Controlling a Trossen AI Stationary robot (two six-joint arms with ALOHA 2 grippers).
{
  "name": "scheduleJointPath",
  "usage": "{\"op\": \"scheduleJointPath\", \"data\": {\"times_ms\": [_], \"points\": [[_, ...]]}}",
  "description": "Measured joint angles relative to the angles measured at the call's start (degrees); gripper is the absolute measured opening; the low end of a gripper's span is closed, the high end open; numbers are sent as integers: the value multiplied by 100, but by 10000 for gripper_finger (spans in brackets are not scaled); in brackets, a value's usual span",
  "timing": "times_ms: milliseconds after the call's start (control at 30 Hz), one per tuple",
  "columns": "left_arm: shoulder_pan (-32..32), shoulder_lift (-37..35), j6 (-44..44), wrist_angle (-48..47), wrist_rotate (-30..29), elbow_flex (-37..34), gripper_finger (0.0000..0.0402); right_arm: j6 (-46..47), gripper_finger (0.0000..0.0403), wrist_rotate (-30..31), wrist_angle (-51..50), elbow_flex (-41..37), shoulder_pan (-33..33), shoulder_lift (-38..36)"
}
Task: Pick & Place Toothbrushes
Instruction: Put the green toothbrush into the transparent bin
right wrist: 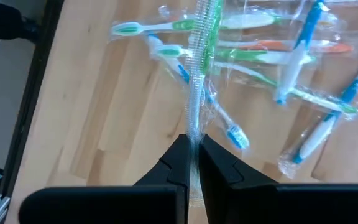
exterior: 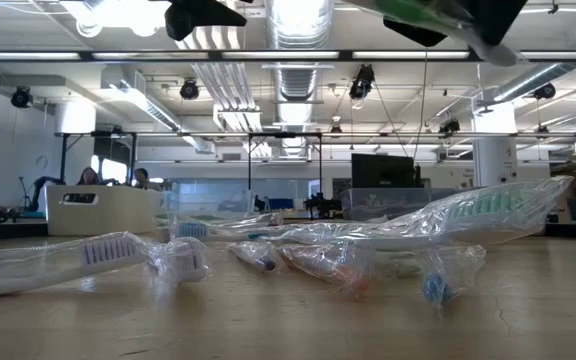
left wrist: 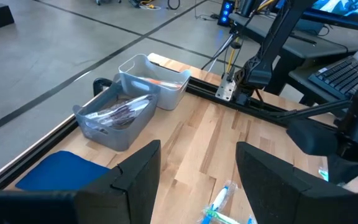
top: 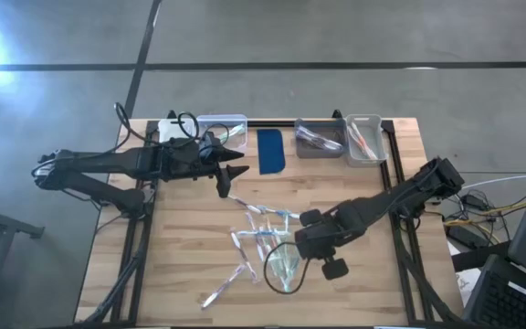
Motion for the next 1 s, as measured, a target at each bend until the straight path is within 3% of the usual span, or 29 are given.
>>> {"op": "scheduleJointPath", "data": {"times_ms": [567,833,1000], "points": [[0,0,0,2,-1,0,213,-297,13,100,-413,42,-251,-39],[-2,0,-1,2,-1,0,213,-852,13,180,-632,583,-562,-48],[1,0,-1,0,0,0,213,-1123,13,603,-1141,1069,-656,-50]]}}
